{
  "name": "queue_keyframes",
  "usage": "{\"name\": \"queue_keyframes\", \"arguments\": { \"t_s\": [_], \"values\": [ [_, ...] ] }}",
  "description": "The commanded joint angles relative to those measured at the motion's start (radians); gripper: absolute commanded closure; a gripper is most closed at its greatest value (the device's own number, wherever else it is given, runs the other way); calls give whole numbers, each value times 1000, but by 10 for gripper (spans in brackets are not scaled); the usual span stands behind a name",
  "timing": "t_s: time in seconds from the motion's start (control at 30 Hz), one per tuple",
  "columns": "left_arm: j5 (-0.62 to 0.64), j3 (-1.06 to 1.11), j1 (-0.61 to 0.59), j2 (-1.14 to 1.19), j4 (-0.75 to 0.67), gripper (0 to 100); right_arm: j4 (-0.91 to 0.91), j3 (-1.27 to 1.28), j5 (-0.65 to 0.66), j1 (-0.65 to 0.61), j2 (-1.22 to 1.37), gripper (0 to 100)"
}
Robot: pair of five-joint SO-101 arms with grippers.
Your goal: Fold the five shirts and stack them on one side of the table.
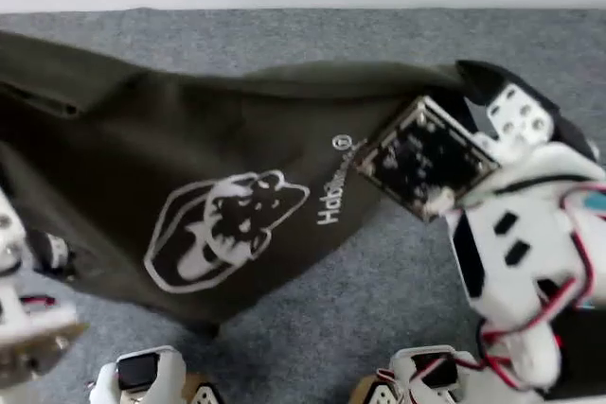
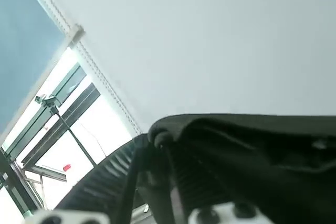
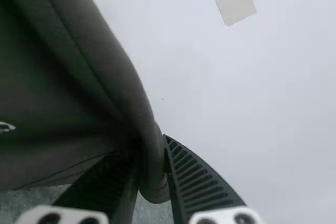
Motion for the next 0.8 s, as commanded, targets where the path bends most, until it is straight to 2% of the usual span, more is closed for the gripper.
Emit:
{"name": "queue_keyframes", "arguments": {
  "t_s": [0.0, 0.3, 0.6, 0.77],
  "values": [
    [-32, -77, 6, -2, 52, 994, 27, -63, 9, 13, -65, 989],
    [-41, -236, 3, -2, 146, 994, 68, -61, 44, 205, -209, 988],
    [-104, -251, 5, 8, 178, 994, 185, -54, 115, 213, -223, 988],
    [-104, -122, 12, 34, 175, 994, 180, 61, 115, 211, -180, 988]
  ]
}}
